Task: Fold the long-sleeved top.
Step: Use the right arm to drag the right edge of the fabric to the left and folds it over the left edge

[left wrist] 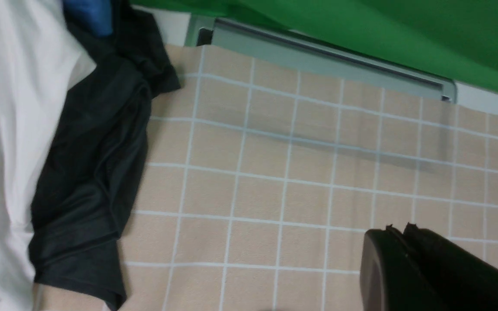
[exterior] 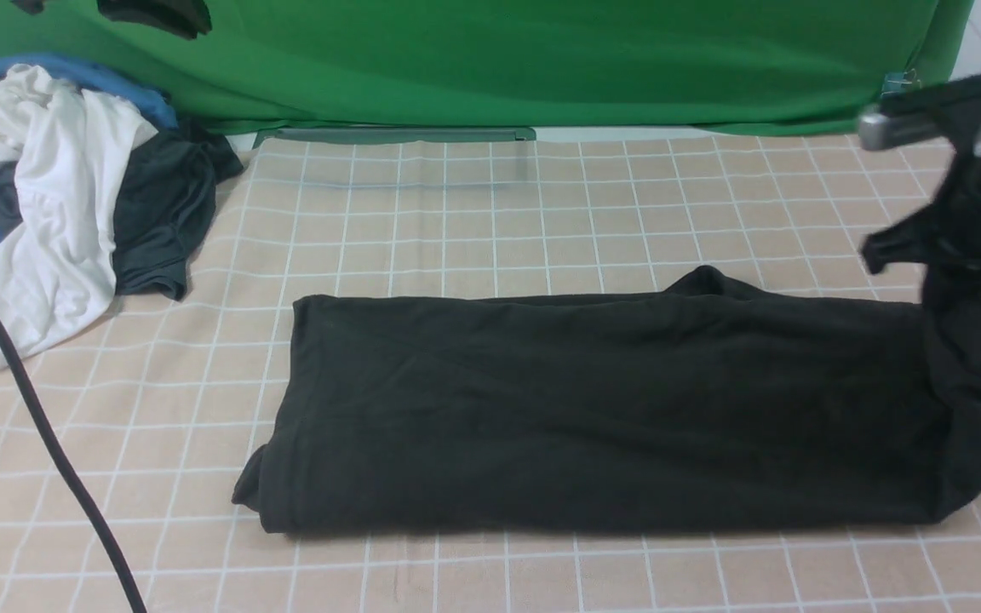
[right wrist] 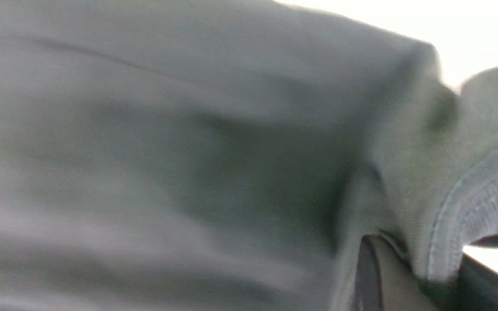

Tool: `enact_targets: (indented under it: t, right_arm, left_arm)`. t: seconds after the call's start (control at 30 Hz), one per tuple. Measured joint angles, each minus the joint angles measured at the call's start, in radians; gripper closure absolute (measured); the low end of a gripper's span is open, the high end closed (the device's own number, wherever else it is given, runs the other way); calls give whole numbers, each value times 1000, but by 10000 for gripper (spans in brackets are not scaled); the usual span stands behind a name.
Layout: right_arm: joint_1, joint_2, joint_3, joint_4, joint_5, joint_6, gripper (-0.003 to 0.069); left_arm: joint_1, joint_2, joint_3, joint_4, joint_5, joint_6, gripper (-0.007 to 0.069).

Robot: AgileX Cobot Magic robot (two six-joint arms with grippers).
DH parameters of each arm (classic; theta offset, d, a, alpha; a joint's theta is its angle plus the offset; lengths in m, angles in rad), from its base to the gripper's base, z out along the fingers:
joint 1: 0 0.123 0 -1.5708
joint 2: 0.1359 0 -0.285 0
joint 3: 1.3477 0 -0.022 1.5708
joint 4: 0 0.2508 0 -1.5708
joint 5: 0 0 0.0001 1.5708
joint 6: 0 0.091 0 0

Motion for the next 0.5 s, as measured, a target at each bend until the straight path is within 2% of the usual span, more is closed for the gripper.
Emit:
enact_targets:
  t: [0.13, 0.3, 0.5]
  right_arm:
    - [149, 0, -35, 66, -65, 75, 553]
    - [328, 0, -59, 81, -147, 169, 553]
    - [458, 28, -117, 86, -267, 269, 553]
  left_arm:
    - [0, -14, -1, -22, 0, 19, 612]
    - [0, -32, -1, -27, 1, 22, 611]
    - [0, -71, -8, -21, 2, 22, 610]
